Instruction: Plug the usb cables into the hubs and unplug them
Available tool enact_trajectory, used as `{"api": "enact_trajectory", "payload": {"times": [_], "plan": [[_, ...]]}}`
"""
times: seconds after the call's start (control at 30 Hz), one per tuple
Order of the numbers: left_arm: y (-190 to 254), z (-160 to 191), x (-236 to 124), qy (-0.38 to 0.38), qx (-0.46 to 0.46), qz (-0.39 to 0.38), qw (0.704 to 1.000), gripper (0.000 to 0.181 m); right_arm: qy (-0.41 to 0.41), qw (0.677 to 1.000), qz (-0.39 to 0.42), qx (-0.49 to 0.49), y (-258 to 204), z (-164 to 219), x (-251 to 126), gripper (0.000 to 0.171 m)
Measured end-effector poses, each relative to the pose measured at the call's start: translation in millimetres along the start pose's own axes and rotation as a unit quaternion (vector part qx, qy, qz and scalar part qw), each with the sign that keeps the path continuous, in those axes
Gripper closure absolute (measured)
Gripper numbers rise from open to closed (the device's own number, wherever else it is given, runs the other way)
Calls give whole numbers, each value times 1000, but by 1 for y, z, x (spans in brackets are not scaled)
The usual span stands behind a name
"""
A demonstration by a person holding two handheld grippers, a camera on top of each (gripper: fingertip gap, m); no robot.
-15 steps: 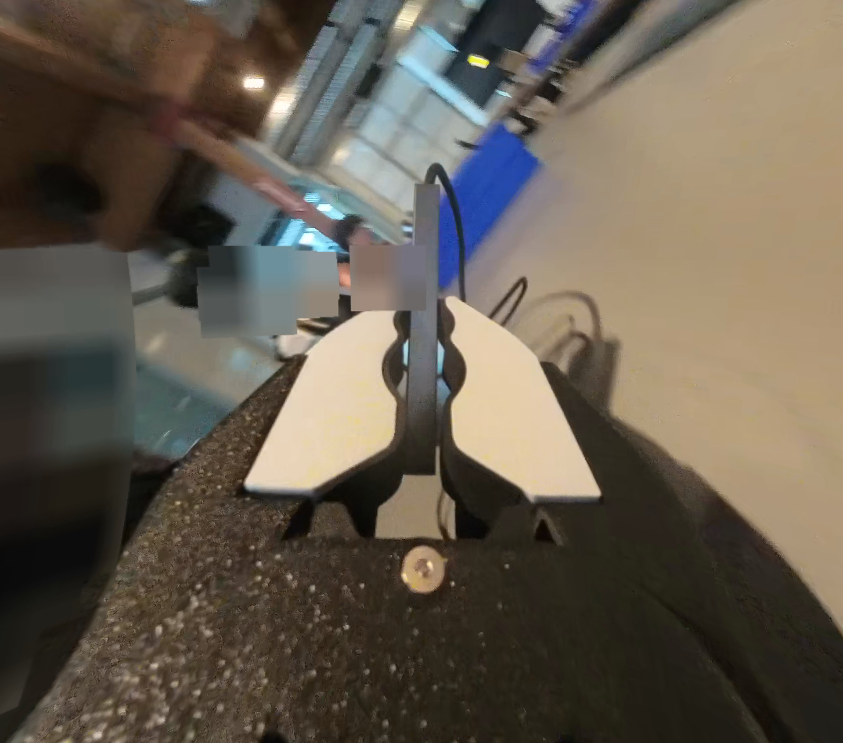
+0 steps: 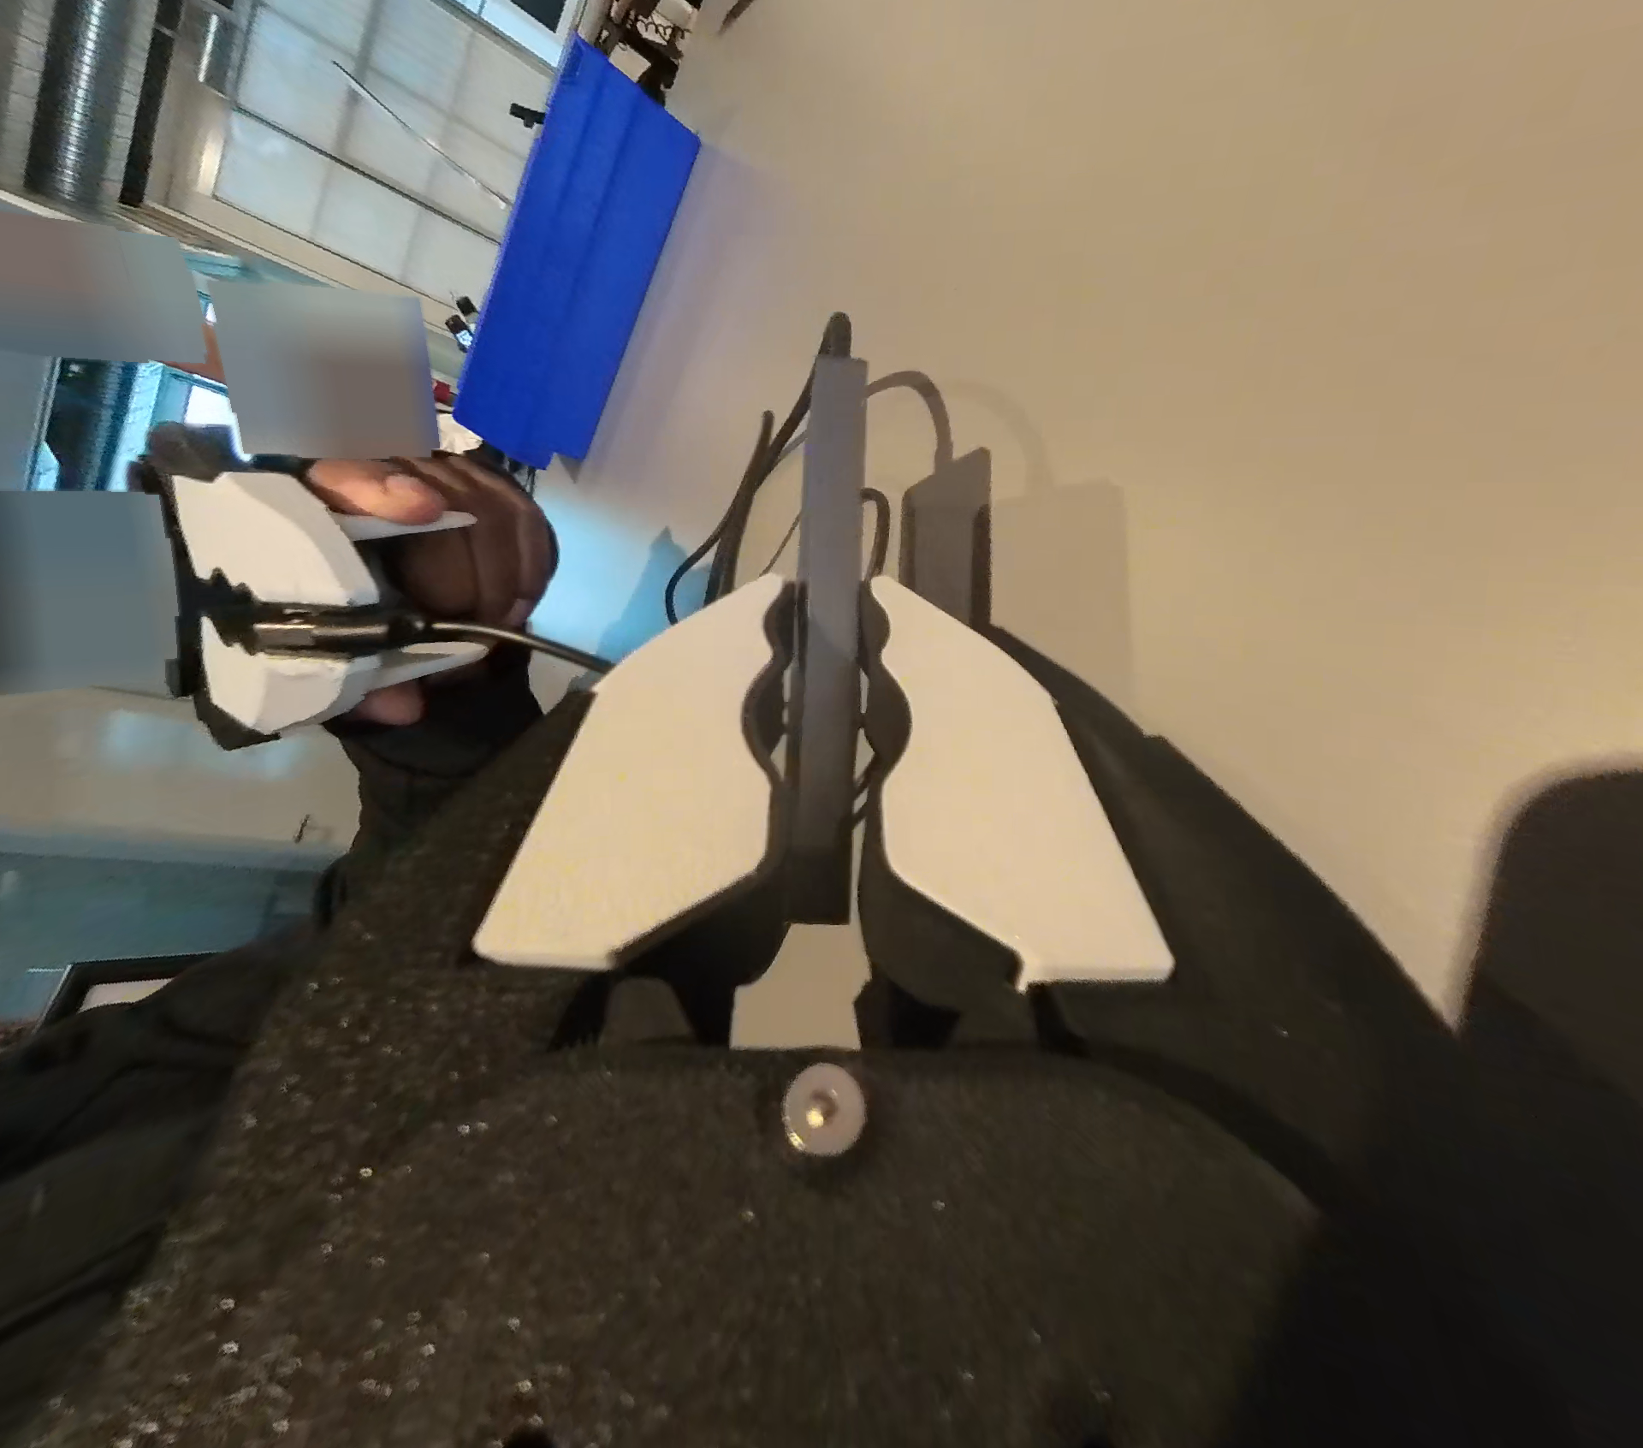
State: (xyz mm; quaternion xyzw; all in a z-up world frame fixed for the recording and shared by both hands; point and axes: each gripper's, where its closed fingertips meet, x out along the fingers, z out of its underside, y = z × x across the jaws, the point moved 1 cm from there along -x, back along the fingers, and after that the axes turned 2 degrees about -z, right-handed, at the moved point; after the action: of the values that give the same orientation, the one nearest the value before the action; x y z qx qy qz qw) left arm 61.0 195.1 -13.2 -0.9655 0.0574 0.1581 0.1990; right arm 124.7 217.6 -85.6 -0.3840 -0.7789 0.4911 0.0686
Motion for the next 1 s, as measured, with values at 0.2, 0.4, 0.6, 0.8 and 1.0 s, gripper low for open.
{"api": "enact_trajectory", "payload": {"times": [0.2,0.4,0.6,0.8,1.0], "plan": [[0,-1,1,5,0,-3,1000,174,-3,1000,-16,-20,-6,0,-3,136],[-14,-8,-8,36,-39,-22,998,174,-6,996,16,-84,-5,-3,-7,115],[-35,-11,-20,77,-114,-45,990,174,-26,967,118,-224,1,-5,-10,104],[-47,-10,-26,108,-210,-33,971,174,91,878,209,-421,-32,-40,-30,124],[-58,3,-26,128,-364,-5,923,174,137,751,221,-607,-89,-30,-5,140]]}}
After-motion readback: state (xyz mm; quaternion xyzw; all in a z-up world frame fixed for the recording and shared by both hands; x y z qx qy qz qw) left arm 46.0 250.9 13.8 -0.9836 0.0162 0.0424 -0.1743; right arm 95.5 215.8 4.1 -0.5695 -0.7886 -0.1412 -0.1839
